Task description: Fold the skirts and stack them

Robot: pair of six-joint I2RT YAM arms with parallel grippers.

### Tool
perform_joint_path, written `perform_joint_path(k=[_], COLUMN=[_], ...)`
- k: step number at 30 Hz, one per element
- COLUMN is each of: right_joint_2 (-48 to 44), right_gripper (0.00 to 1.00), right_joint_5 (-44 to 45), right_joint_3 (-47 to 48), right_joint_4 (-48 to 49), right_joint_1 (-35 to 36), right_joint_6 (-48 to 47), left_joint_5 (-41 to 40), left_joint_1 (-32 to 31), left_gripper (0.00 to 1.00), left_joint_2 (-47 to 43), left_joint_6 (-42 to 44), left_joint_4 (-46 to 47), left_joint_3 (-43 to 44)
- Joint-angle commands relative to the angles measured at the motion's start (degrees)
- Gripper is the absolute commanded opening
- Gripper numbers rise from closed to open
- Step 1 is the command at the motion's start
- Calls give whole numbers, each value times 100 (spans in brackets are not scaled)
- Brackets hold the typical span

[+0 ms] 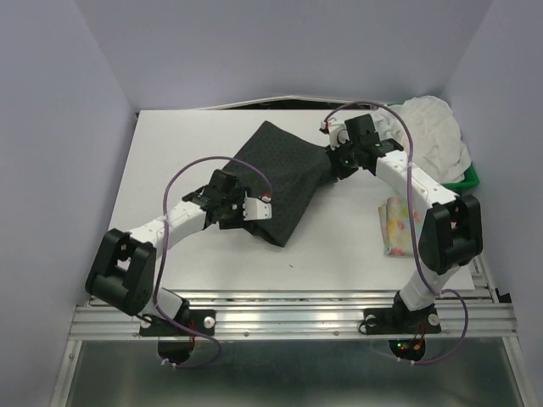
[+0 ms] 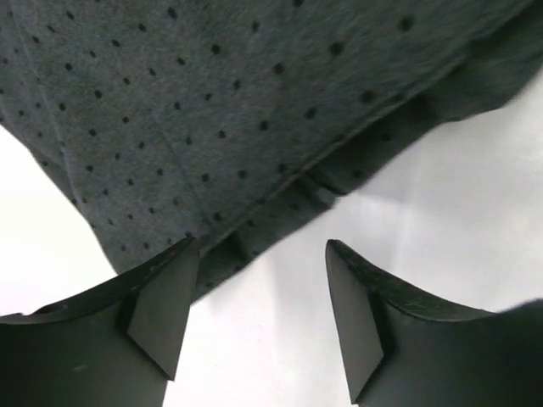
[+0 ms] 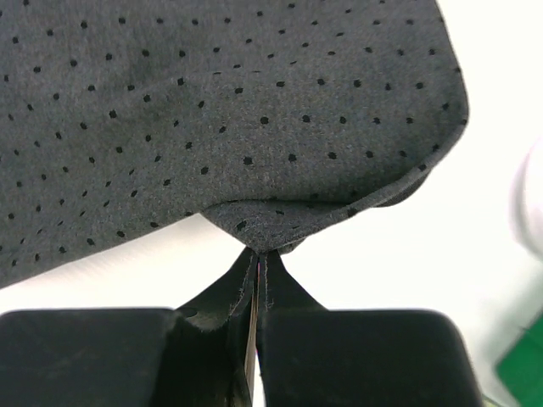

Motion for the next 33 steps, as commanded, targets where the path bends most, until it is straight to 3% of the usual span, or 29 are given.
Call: perform_joint_path(k=[1,2,3,5,6,8,16,18,19,20,21,23,28,31,33], right_joint_2=[-176,-149,-71,70,166,490,1695,2257,2451,2635,2898,2936,1657,1057,556], right_gripper=[1,1,1,1,1,1,1,25,53,64,73,87,91,83,70], right_joint_5=[538,609,662,811,864,1005,962,891,909,917,909,813,435,-460,-1102], right_joint_3=[468,607,696,906,1169,1425,2708,3444,4083,4420,4728,5125,3951,3135,2659], right_joint_4=[-23,-32,-23,-6,-5,99,530,391,277,128,-283,-793,-945,-1358,-1631], right_joint_1=[-35,-113,-245,-438,-657,-887,-1195,-1195,-1143,-1143,-1073,-1020,-1020,-1020,-897], right_joint_6=[-643,-809,-889,-1073,-1144,-1302,-1207,-953,-865,-803,-706,-688,-442,-240,75], left_joint_5=[-598,-747,-1036,-1083,-1083,-1065,-793,-696,-644,-574,-582,-634,-582,-503,-441], left_joint_1=[-40,-31,-13,136,206,364,383,260,224,181,84,48,57,101,215], left_gripper=[64,57,41,28,13,2,0,11,17,29,59,67,72,72,72], left_joint_2=[372,469,583,602,523,374,-927,-972,-945,-893,-779,-603,-716,-857,-796], left_joint_6=[453,488,497,541,472,436,-230,-871,-1108,-1320,-1696,-2101,-2516,-2579,-2482], left_joint_4=[1239,1326,1510,1538,1521,1450,133,-69,-140,-228,-324,-491,-545,-588,-746], left_joint_3=[-46,-64,-125,-178,-239,-318,-679,-513,-443,-355,-224,5,208,235,243])
